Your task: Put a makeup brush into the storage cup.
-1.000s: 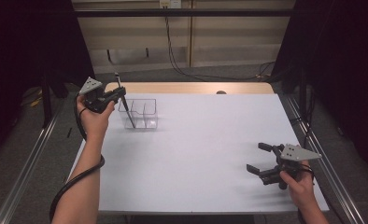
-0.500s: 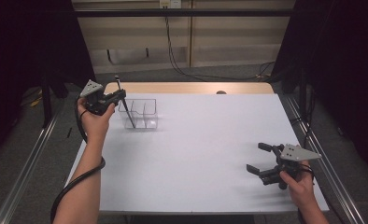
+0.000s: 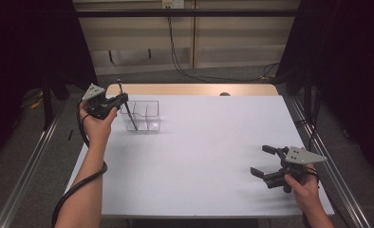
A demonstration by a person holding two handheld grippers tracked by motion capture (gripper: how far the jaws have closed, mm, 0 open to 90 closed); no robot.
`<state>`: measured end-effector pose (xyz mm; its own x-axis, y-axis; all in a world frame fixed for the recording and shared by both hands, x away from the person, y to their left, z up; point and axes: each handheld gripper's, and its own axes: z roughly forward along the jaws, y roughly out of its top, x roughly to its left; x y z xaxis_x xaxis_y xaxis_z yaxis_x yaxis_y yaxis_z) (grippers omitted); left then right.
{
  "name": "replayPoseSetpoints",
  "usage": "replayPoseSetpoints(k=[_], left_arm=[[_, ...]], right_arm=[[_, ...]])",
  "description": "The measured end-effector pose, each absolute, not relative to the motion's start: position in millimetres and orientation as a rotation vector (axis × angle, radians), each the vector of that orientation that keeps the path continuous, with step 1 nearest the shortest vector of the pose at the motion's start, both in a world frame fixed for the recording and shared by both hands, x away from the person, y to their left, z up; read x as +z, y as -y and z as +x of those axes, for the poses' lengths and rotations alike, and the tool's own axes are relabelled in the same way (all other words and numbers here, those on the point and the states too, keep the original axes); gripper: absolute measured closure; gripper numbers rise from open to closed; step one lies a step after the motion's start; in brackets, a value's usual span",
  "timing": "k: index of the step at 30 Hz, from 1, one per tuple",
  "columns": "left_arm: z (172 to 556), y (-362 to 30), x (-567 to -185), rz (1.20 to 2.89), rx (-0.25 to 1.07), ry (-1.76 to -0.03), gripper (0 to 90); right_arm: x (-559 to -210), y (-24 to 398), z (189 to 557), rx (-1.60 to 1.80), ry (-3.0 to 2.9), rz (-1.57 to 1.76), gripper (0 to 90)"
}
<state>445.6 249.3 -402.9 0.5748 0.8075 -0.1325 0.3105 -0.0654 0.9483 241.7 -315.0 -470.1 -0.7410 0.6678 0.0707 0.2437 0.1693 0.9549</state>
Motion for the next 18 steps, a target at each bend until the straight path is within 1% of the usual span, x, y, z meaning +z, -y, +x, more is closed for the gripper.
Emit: replayPoseSetpoints(k=[18], left_arm=[[443.9,-249.4,-408.4,1.644,0.509,-0.955,83.5]], right_arm=[[-470.5,314.6,242.2,1.594,-2.087,0.861,1.8]])
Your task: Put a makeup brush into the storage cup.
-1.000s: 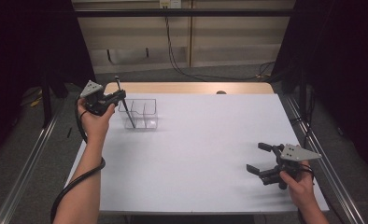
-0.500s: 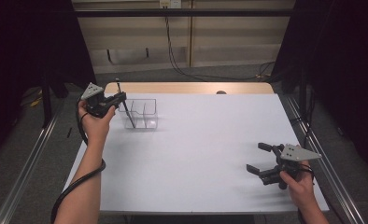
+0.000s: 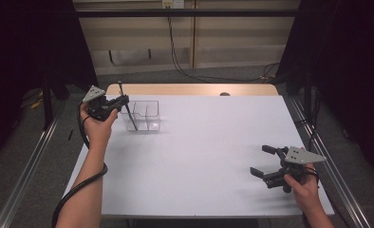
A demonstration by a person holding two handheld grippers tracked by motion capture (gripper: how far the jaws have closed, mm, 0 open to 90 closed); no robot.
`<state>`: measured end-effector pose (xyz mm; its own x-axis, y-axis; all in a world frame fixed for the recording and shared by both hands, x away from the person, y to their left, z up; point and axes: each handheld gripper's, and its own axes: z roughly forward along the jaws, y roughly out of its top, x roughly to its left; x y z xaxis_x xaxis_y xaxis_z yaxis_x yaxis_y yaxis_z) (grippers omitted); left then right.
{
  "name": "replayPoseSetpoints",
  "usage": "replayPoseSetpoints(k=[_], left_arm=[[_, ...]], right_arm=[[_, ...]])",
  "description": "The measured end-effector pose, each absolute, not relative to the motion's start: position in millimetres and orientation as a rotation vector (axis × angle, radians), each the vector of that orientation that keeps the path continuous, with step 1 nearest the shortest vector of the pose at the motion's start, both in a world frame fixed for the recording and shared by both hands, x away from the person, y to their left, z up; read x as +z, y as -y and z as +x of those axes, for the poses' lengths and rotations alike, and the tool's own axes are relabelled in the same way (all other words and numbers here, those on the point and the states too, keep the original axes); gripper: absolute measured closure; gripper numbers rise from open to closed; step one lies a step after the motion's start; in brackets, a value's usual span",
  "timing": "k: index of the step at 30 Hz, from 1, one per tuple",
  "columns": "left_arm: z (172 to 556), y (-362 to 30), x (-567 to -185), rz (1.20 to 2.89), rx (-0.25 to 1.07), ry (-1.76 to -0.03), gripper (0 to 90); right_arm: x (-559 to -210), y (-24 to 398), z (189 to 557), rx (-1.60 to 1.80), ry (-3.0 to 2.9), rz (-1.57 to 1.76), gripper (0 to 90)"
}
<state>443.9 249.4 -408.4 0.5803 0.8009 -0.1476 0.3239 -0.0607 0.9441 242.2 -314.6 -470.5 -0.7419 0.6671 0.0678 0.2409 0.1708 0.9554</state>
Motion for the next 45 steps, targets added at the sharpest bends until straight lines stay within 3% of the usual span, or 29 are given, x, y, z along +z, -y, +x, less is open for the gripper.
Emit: replayPoseSetpoints(k=[3,11,19,30,45], left_arm=[[443.1,-249.6,-410.4,1.633,0.494,-0.954,79.6],[439.7,-250.0,-417.7,1.608,0.471,-0.930,44.6],[432.5,-250.4,-422.4,1.583,0.435,-0.945,25.3],[417.9,-244.5,-421.7,1.591,0.422,-0.892,10.1],[397.4,-242.9,-423.6,1.590,0.397,-0.851,1.5]], right_arm=[[-470.2,314.5,242.2,1.596,-2.085,0.862,1.8],[-470.4,314.4,242.7,1.597,-2.083,0.864,1.8],[-470.0,312.6,243.5,1.594,-2.090,0.860,1.8],[-470.3,312.3,243.1,1.591,-2.086,0.862,1.8],[-468.3,307.7,244.2,1.596,-2.092,0.849,1.8]])
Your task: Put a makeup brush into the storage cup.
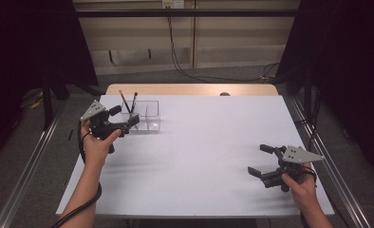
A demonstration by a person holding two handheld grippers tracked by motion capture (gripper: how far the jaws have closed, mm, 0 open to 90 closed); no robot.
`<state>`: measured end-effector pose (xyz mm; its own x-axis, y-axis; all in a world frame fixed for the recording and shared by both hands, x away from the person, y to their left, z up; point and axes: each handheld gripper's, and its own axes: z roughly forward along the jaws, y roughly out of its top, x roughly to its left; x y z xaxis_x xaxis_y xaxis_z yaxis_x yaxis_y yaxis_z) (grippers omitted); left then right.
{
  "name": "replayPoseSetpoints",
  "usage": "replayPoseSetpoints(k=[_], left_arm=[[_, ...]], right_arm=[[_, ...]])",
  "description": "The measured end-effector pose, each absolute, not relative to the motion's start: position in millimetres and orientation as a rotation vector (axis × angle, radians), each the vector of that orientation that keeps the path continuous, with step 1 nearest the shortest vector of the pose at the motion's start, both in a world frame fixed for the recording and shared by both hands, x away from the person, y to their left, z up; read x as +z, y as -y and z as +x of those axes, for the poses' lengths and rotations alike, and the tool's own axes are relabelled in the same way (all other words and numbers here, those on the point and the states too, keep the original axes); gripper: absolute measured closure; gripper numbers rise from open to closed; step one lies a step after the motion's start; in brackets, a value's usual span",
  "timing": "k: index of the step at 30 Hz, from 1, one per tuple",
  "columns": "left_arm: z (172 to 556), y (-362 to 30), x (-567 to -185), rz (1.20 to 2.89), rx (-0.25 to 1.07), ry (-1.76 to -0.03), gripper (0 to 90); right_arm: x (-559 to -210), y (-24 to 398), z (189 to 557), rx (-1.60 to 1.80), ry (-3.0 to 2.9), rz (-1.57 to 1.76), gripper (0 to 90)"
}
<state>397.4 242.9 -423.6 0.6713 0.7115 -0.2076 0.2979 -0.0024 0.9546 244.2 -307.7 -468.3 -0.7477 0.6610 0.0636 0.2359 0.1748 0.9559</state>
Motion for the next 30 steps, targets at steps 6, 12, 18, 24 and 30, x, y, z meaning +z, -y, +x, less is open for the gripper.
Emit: replayPoseSetpoints(k=[6,12,18,24,30], left_arm=[[389.6,-248.2,-425.7,1.592,0.391,-0.830,0.0],[383.7,-253.0,-428.0,1.603,0.402,-0.819,0.0],[375.9,-252.8,-429.1,1.609,0.393,-0.789,0.0],[370.3,-252.0,-431.0,1.621,0.389,-0.768,0.0],[363.8,-250.9,-434.8,1.638,0.378,-0.756,0.0]], right_arm=[[-468.4,305.8,245.8,1.594,-2.095,0.848,1.8],[-468.7,304.9,246.6,1.596,-2.095,0.846,1.8],[-469.2,304.8,245.8,1.593,-2.096,0.851,1.8],[-469.2,304.3,243.7,1.592,-2.098,0.849,1.8],[-467.9,305.3,242.1,1.597,-2.087,0.851,1.8]])
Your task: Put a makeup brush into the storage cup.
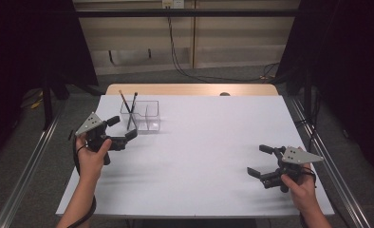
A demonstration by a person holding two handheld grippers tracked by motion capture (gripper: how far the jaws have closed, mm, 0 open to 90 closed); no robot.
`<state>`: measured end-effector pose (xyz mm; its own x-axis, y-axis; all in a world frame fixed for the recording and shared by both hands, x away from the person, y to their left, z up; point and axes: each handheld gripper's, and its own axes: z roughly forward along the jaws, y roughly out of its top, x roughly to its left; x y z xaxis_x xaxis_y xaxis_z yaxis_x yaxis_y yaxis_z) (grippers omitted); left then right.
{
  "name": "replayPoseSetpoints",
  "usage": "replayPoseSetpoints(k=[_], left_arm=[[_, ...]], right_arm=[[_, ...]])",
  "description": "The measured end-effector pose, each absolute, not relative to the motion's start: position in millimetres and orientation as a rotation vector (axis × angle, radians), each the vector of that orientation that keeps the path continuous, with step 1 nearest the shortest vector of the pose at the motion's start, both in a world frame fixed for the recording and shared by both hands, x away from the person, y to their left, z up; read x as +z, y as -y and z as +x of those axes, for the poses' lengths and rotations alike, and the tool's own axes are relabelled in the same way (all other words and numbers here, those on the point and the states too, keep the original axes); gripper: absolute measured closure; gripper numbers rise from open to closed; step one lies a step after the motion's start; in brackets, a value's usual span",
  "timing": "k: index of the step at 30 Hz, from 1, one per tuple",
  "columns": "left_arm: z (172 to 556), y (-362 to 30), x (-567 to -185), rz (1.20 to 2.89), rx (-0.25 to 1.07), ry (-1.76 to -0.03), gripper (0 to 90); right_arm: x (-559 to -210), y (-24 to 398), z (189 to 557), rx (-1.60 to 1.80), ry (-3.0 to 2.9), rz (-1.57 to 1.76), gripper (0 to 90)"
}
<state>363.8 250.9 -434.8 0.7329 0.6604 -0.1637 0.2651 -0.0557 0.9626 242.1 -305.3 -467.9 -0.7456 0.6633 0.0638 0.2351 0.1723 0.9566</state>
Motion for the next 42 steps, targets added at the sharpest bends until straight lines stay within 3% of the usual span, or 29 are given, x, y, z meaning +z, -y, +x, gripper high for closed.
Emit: replayPoseSetpoints(k=[42], left_arm=[[325.0,-264.0,-447.9,1.686,0.336,-0.717,0.0]], right_arm=[[-467.6,305.6,241.3,1.597,-2.086,0.847,1.7]])
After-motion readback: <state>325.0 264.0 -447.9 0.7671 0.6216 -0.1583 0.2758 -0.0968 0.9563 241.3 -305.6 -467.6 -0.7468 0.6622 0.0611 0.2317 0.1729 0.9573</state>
